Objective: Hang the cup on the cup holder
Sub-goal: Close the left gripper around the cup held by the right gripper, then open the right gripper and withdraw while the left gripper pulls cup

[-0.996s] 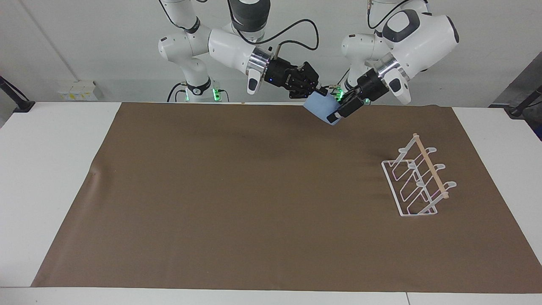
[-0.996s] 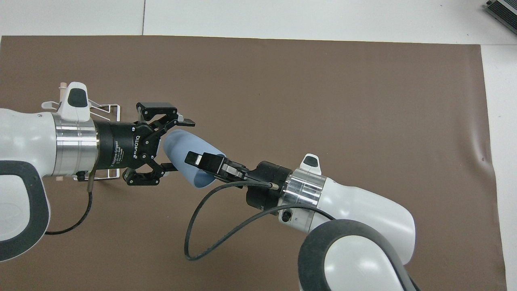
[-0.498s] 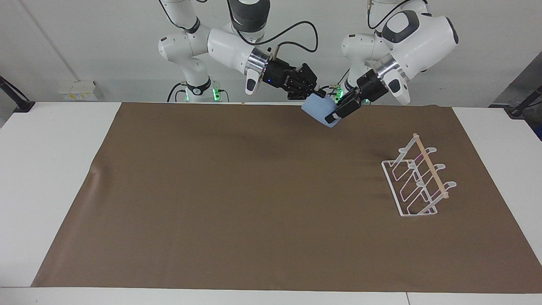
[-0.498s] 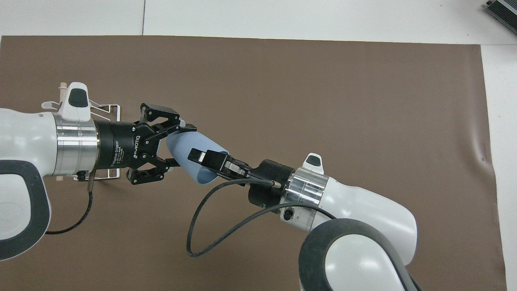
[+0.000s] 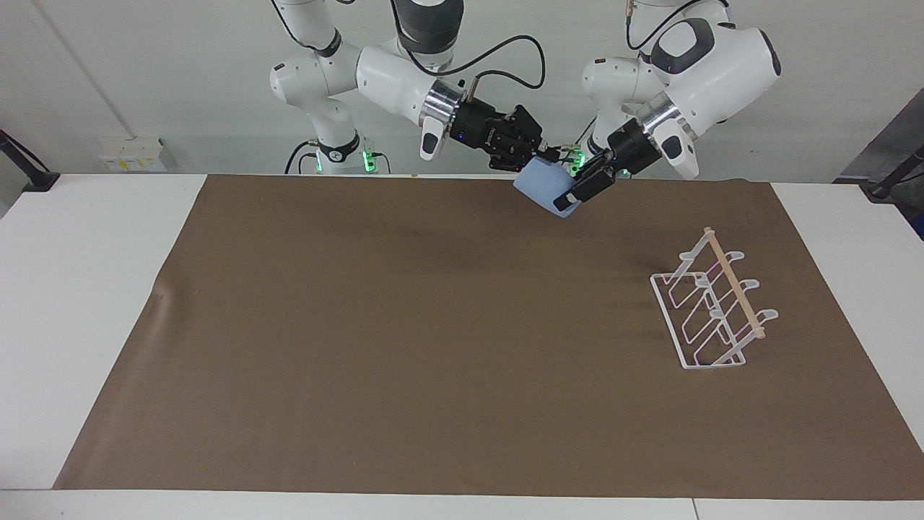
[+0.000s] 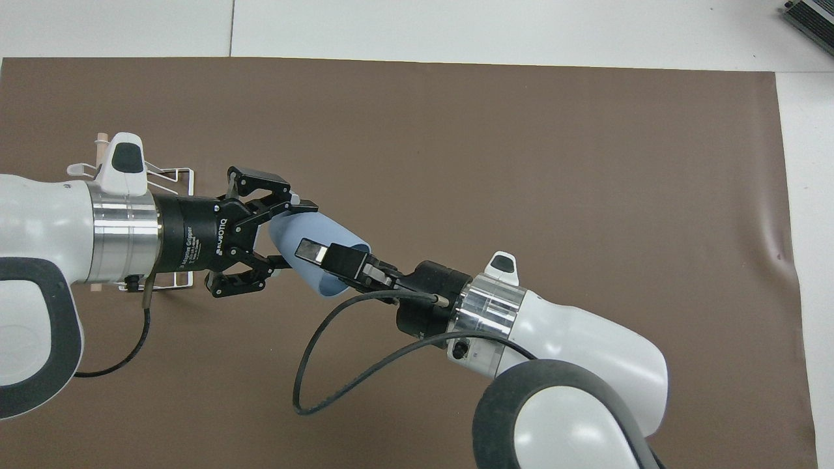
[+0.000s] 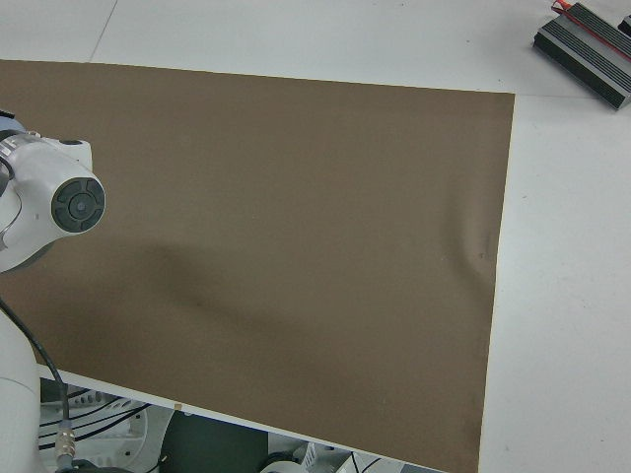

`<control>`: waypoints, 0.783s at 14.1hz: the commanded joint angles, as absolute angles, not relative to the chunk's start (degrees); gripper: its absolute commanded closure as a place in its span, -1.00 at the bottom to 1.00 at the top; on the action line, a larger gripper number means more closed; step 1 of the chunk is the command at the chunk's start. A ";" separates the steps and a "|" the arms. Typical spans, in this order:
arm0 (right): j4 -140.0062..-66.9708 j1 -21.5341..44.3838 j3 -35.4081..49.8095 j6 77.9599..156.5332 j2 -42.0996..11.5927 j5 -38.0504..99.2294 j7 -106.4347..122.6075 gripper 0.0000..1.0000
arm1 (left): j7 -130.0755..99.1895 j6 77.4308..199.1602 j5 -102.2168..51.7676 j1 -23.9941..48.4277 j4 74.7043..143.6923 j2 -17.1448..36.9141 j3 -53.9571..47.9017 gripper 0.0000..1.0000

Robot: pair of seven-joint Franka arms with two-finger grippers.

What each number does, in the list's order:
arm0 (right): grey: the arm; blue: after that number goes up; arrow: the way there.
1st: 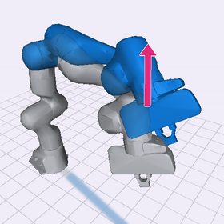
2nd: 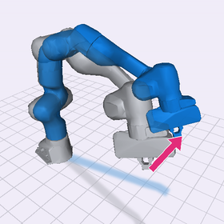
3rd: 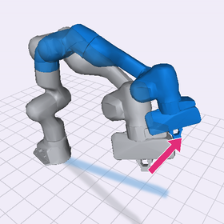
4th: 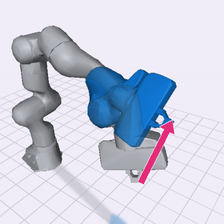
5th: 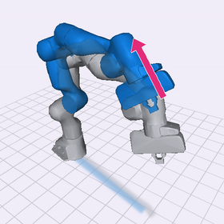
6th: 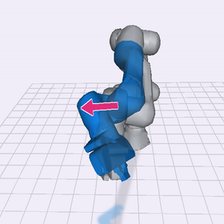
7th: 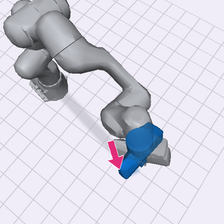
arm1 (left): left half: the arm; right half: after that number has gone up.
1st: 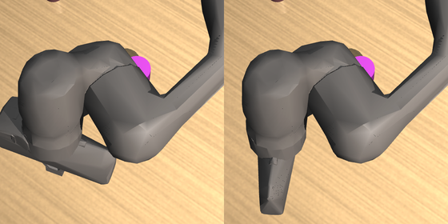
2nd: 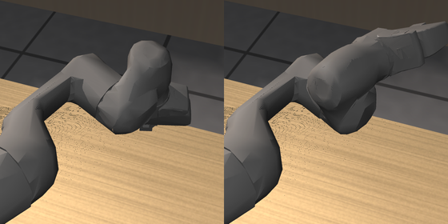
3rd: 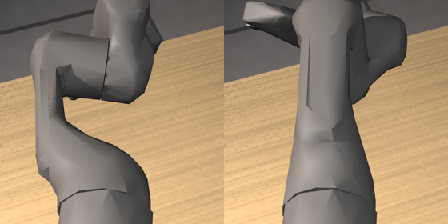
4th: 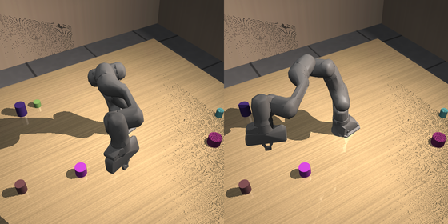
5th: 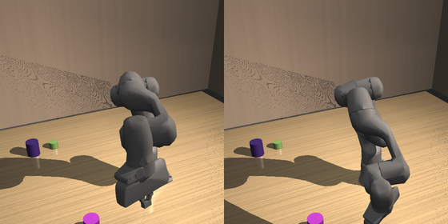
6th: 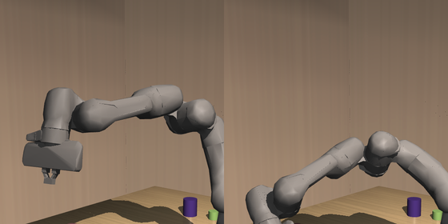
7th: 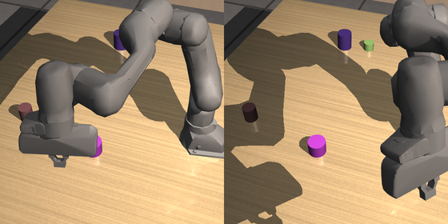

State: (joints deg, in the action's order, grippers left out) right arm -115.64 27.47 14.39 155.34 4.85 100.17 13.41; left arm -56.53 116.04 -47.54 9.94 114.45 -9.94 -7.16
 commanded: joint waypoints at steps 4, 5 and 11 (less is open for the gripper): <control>-115.66 28.12 15.03 158.20 5.01 101.25 12.57 -1.00 | -55.81 116.72 -47.82 9.93 114.87 -10.02 -6.42 1.00; -115.75 28.12 15.03 158.20 5.01 101.25 12.57 -1.00 | -55.72 116.81 -47.55 9.84 114.96 -10.02 -6.33 1.00; -115.84 28.04 14.94 158.47 4.75 100.29 18.08 -1.00 | -54.49 118.12 -34.65 8.44 114.08 -9.58 -6.42 1.00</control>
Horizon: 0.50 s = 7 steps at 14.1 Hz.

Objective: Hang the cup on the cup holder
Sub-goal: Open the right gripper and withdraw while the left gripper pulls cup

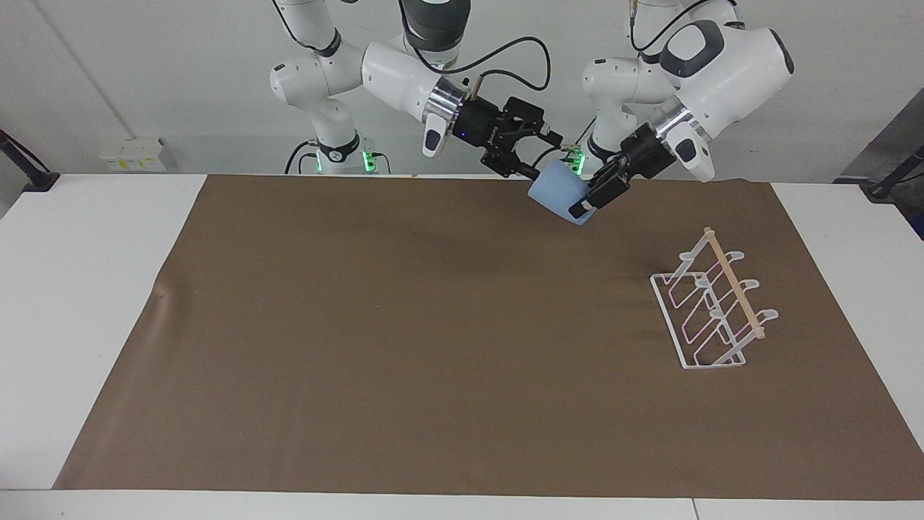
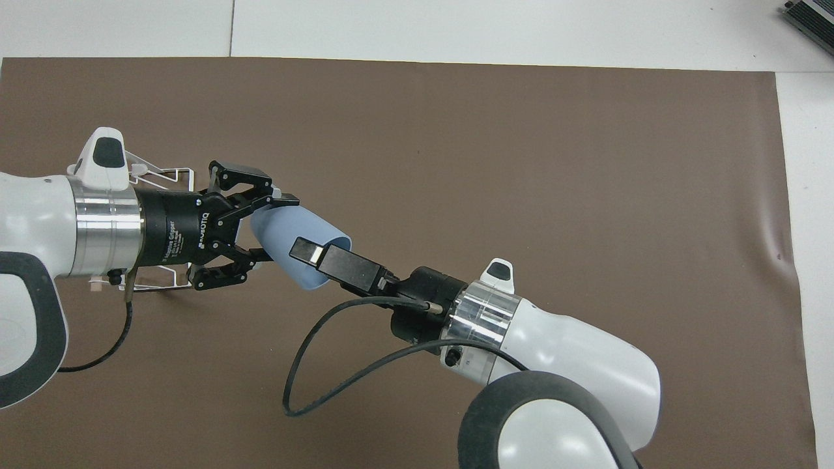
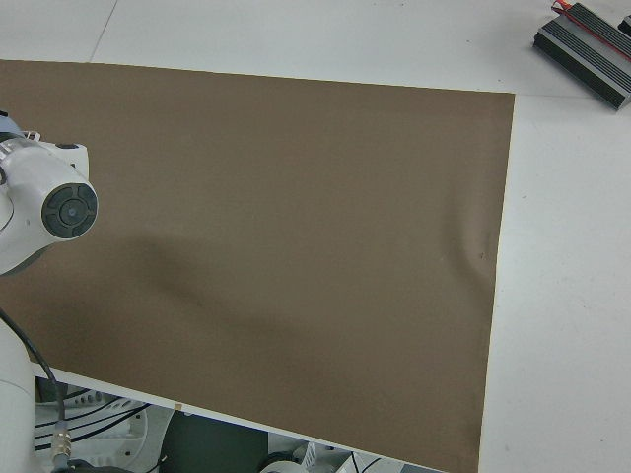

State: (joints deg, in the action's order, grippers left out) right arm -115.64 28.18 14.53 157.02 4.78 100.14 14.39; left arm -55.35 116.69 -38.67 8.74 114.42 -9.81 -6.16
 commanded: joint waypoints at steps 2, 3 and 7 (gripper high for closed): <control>-116.01 27.42 14.85 158.38 4.66 98.10 21.96 -1.00 | -53.62 120.22 -29.12 8.35 114.08 -9.49 -6.42 1.00; -116.28 27.16 14.77 158.29 4.57 95.21 23.89 -1.00 | -53.79 121.37 -25.26 8.35 114.00 -9.41 -6.33 1.00; -119.70 24.79 14.77 158.29 5.10 85.01 30.74 -1.00 | -54.58 125.93 -9.97 8.35 113.73 -8.70 -6.33 1.00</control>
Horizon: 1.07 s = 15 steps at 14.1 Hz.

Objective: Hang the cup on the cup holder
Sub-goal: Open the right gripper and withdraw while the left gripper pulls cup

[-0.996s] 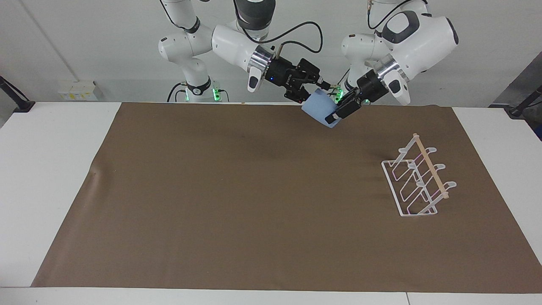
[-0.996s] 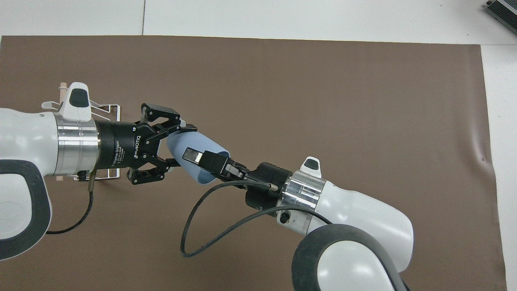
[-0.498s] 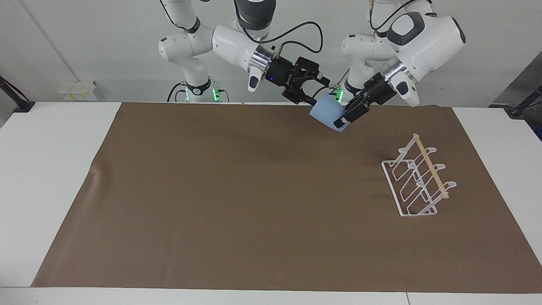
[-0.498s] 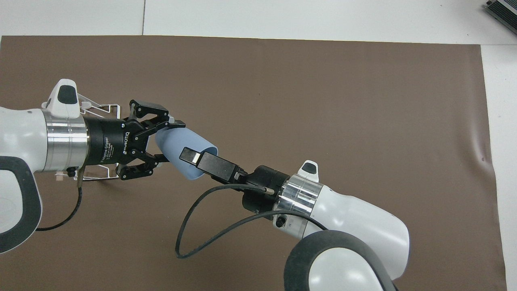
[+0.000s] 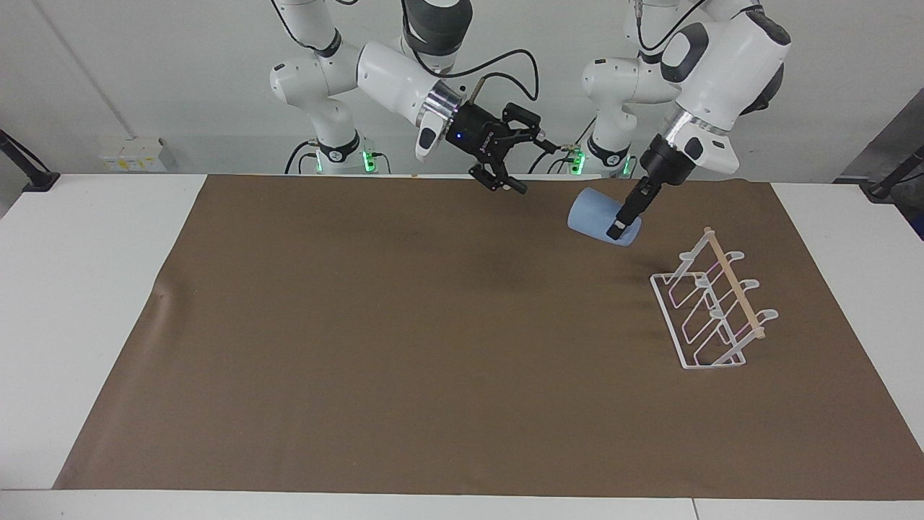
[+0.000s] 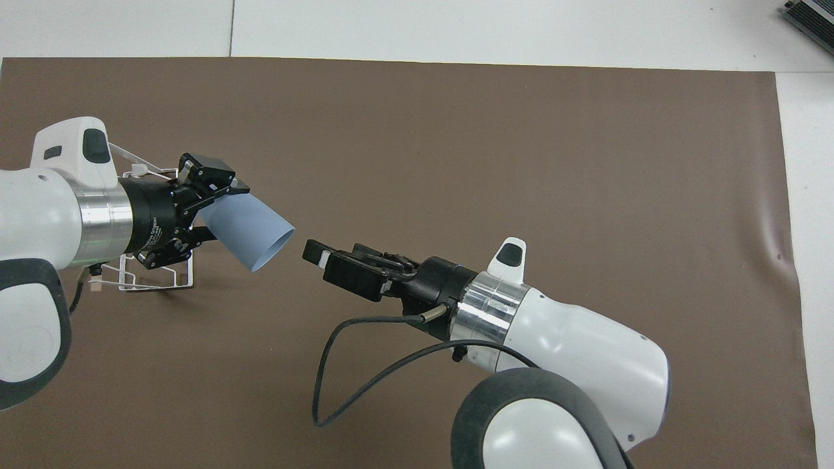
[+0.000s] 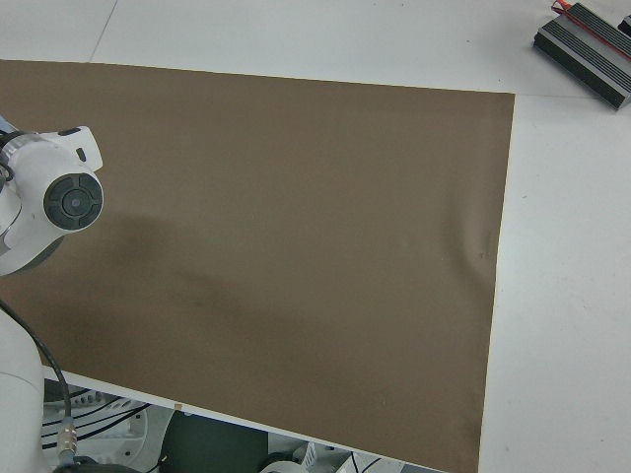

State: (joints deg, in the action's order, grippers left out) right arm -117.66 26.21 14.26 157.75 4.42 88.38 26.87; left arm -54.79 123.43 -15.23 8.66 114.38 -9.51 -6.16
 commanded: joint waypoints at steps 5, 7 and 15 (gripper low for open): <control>-120.50 20.23 14.59 157.59 4.48 69.04 39.26 -1.00 | -55.37 137.07 5.34 7.30 113.56 -6.52 -6.15 1.00; -120.32 18.12 14.59 157.33 3.78 61.30 43.31 -1.00 | -55.46 140.35 11.83 6.16 113.20 -5.72 -6.15 1.00; -109.80 6.08 14.59 133.47 0.97 34.23 49.84 -1.00 | -55.46 149.14 29.60 -0.52 111.80 -0.09 -5.98 1.00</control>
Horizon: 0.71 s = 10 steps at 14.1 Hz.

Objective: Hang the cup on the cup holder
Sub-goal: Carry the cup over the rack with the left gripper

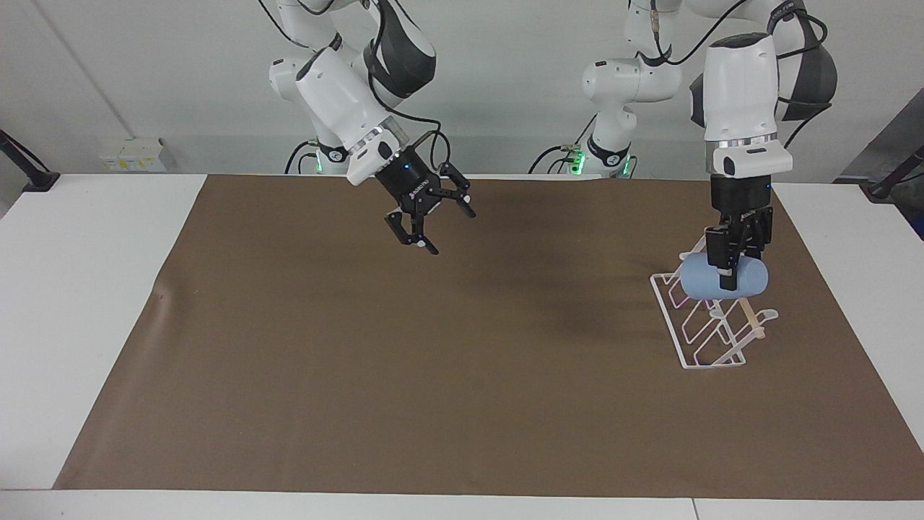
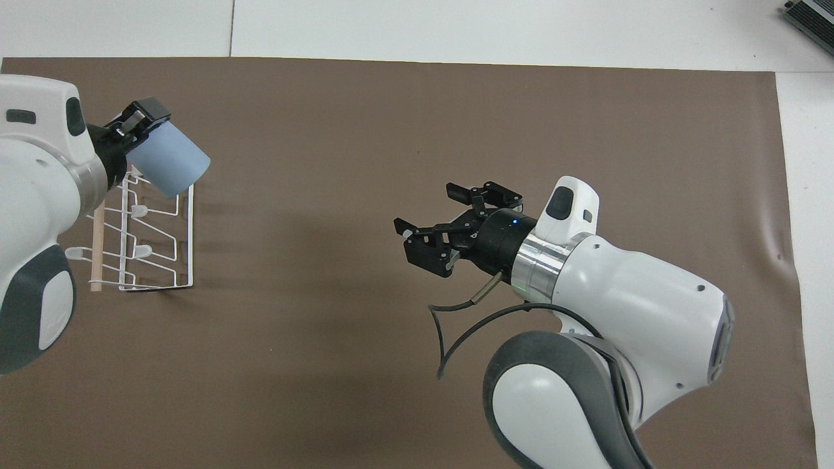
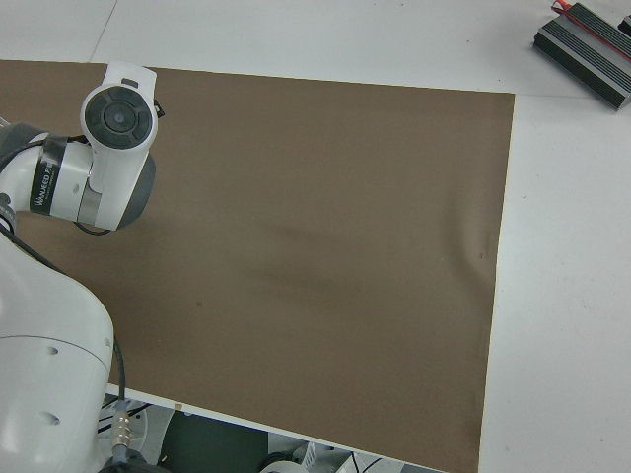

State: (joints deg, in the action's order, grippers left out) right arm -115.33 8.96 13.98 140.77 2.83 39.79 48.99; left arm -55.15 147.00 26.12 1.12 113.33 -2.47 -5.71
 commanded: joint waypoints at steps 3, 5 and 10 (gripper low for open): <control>-103.90 3.52 14.59 121.85 0.18 25.43 44.94 -1.00 | -55.46 149.94 30.85 -1.49 113.02 0.35 -5.98 1.00; -101.35 2.81 14.50 116.04 0.18 20.85 37.74 -1.00 | -55.55 150.38 32.24 -1.58 115.56 -0.26 -5.98 1.00; -96.25 0.36 14.06 104.78 0.44 10.73 22.95 -1.00 | -55.81 152.22 34.36 -3.08 119.26 -1.67 -5.98 1.00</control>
State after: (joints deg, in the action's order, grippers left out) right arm -99.29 2.67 13.70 108.47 1.61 13.44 26.96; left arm -55.14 150.37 32.65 -2.15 116.44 0.29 -5.68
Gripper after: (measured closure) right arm 0.000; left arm 0.264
